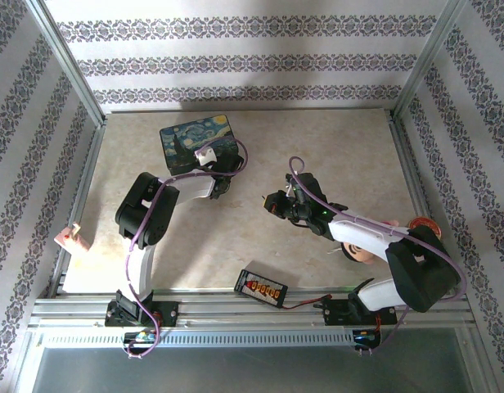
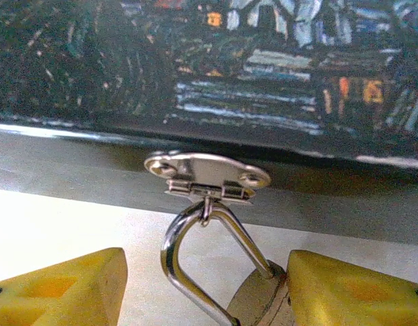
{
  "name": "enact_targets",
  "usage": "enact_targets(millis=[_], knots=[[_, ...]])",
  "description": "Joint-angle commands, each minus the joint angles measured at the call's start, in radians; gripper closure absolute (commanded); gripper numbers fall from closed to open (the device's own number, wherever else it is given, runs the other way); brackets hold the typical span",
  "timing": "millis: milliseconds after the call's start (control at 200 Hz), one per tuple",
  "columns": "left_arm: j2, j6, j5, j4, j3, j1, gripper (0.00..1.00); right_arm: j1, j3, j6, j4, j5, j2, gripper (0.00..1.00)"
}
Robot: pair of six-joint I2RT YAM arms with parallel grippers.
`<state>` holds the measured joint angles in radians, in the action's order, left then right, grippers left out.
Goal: Unlock a padlock with a key
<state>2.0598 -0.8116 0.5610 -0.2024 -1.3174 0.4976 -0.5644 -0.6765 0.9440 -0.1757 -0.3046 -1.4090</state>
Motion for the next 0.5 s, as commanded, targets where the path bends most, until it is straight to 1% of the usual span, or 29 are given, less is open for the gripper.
enact_targets(millis=[0,90,140,225,355,495], knots=[[-0.019,0.009,-0.025,-0.047,-0.016,0.002,0.35,0.011,-0.029,-0.012,-0.023,-0.019,-0.006,1.00],[0.005,0.027,-0.063,-0.039,-0.043,0.002,0.24,0.011,-0.032,-0.010,-0.026,-0.021,-0.014,1.00],[0.022,0.033,-0.075,-0.044,-0.066,0.003,0.22,0.011,-0.034,-0.007,-0.028,-0.024,-0.017,1.00],[0.054,0.028,-0.070,-0.077,-0.112,0.001,0.22,0.010,-0.035,-0.004,-0.031,-0.030,-0.021,1.00],[0.090,0.001,-0.044,-0.136,-0.166,0.000,0.26,0.011,-0.034,-0.002,-0.033,-0.033,-0.015,1.00],[0.109,-0.037,-0.020,-0.181,-0.187,-0.003,0.29,0.011,-0.032,-0.002,-0.034,-0.034,-0.011,1.00]])
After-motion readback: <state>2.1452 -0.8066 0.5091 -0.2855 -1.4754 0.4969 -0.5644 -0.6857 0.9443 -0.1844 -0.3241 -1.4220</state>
